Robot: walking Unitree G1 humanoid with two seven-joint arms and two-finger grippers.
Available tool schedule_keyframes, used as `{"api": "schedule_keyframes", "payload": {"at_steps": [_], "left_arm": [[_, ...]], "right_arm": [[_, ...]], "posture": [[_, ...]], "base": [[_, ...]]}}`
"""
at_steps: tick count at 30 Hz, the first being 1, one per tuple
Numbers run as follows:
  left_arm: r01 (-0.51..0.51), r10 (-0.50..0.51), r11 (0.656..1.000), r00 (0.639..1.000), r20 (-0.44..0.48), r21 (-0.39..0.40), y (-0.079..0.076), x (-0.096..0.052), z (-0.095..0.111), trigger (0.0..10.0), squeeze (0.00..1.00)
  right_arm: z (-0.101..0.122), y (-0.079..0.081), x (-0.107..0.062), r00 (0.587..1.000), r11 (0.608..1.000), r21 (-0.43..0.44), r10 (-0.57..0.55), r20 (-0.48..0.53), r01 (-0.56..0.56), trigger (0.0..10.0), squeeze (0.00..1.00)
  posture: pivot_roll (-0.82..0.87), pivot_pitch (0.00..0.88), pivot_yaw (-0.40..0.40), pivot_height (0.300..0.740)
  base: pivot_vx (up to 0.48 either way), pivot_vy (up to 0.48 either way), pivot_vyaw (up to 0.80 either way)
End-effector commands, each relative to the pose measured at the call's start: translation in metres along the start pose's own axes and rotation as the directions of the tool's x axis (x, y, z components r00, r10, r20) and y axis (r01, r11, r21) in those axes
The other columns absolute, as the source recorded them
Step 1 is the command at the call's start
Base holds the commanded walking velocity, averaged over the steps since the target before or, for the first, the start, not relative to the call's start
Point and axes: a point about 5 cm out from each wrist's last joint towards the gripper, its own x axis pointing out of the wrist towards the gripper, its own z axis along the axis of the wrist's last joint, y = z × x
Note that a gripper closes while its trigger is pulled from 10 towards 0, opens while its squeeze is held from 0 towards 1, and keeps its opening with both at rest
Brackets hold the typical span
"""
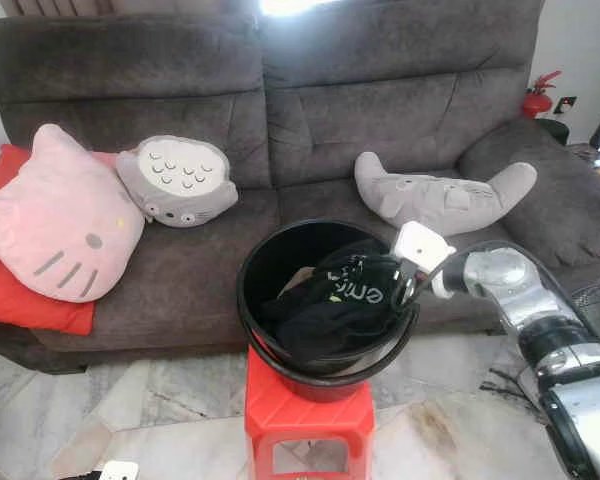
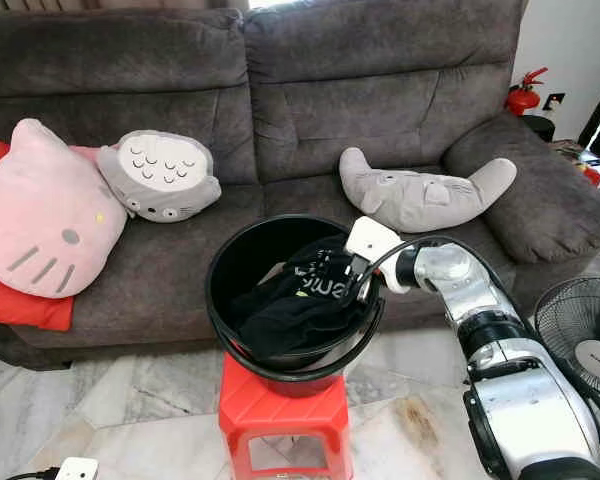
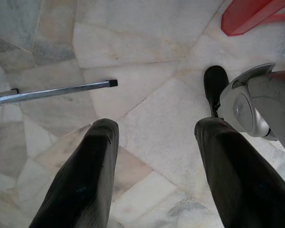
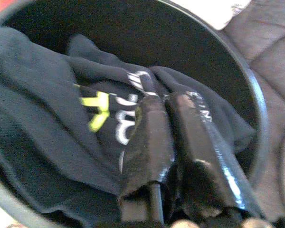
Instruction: Hang hanger
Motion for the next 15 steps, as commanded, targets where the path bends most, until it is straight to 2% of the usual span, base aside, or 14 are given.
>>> {"api": "schedule_keyframes", "payload": {"at_steps": [1, 5, 9, 13, 15], "left_arm": [[-0.002, 0.002, 1.000, 1.000, -0.008, -0.003, -0.001, 0.000, -0.002, 10.0, 0.00], [-0.001, 0.001, 1.000, 1.000, -0.008, -0.005, -0.001, 0.000, -0.002, 10.0, 0.00], [-0.002, 0.001, 1.000, 1.000, -0.008, -0.007, -0.001, 0.000, -0.002, 10.0, 0.00], [-0.002, 0.002, 1.000, 1.000, -0.008, -0.011, -0.001, 0.000, -0.002, 10.0, 0.00], [-0.002, 0.002, 1.000, 1.000, -0.008, -0.013, -0.001, 0.000, -0.002, 10.0, 0.00]], "right_arm": [[0.009, -0.002, -0.001, 0.998, 0.999, 0.020, 0.033, 0.058, -0.034, 10.0, 1.00], [0.011, 0.008, -0.001, 0.979, 0.980, 0.020, 0.196, 0.052, -0.198, 10.0, 1.00], [0.013, 0.012, 0.000, 0.966, 0.967, 0.014, 0.252, 0.059, -0.253, 10.0, 1.00], [0.012, 0.023, 0.000, 0.924, 0.924, 0.016, 0.380, 0.037, -0.381, 10.0, 1.00], [0.012, 0.025, 0.000, 0.917, 0.917, 0.023, 0.398, 0.035, -0.398, 10.0, 1.00]], "posture": [[-0.10, 0.000, 0.049, 0.719], [-0.09, 0.000, 0.046, 0.719], [-0.09, 0.000, 0.044, 0.719], [-0.09, 0.000, 0.041, 0.719], [-0.09, 0.000, 0.041, 0.719]], "base": [[0.000, 0.000, 0.00], [0.000, 0.000, 0.00], [0.000, 0.000, 0.00], [0.000, 0.000, 0.00], [0.000, 0.000, 0.00]]}}
